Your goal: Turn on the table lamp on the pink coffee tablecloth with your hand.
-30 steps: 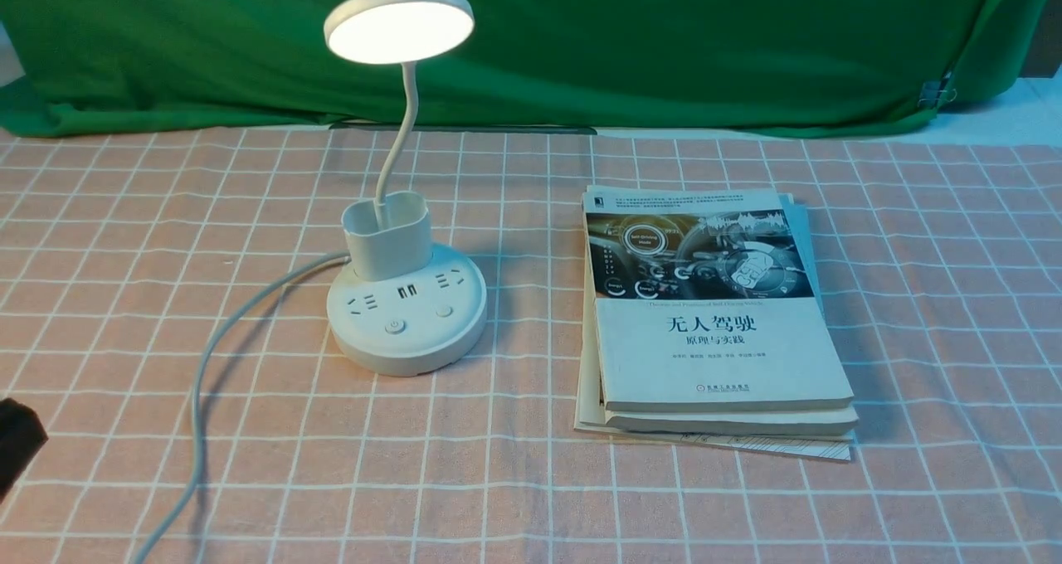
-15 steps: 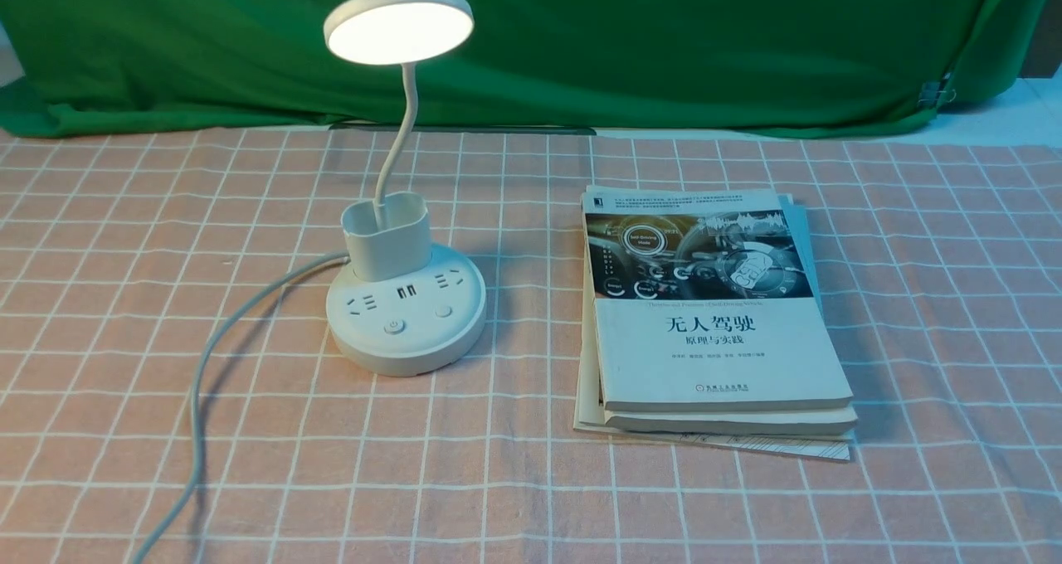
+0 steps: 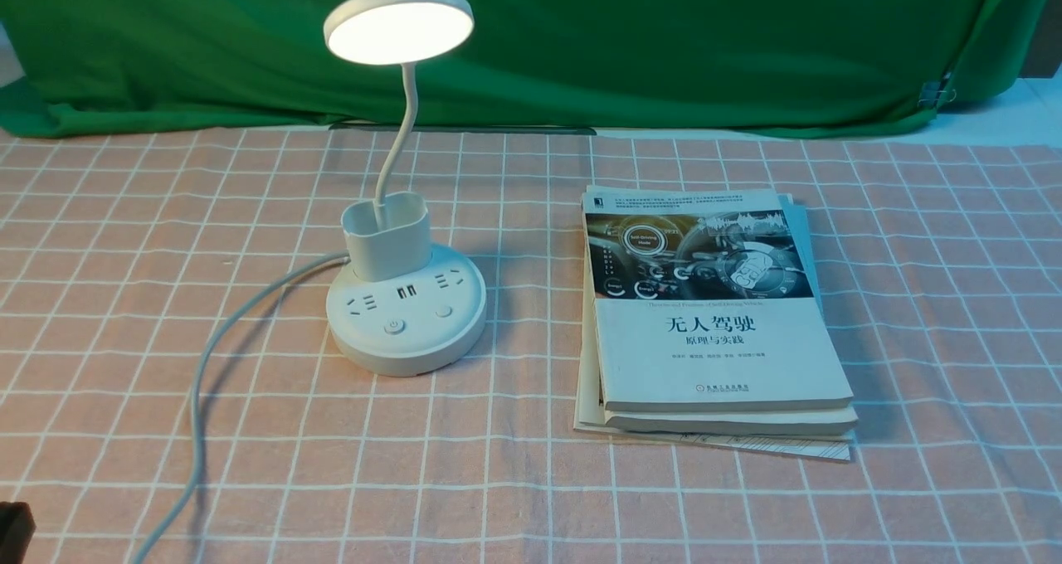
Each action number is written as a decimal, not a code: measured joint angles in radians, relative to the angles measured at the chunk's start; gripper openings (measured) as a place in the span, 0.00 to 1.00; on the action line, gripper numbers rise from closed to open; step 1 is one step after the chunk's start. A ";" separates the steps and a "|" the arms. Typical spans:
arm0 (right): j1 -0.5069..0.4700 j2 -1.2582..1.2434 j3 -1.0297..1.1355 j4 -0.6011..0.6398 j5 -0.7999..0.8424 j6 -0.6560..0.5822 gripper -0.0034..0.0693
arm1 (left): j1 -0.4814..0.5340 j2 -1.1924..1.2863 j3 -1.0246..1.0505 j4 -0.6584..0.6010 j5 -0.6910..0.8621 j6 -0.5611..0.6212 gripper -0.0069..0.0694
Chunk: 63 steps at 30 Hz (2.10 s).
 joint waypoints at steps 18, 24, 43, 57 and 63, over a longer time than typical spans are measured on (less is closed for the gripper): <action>0.000 0.000 0.000 0.000 0.000 0.000 0.38 | 0.000 0.000 0.000 -0.016 0.001 -0.116 0.14; 0.000 0.000 0.000 0.000 0.000 0.000 0.38 | 0.000 0.000 0.000 -0.016 0.001 -0.111 0.15; 0.000 0.000 0.000 0.000 0.000 0.000 0.38 | 0.000 0.000 0.000 -0.012 0.004 -0.105 0.17; 0.000 0.000 0.000 0.000 0.000 0.000 0.38 | 0.001 0.000 0.000 -0.012 0.004 -0.105 0.19; 0.000 0.000 0.000 0.000 0.000 0.000 0.38 | 0.001 0.000 0.000 -0.012 0.004 -0.105 0.20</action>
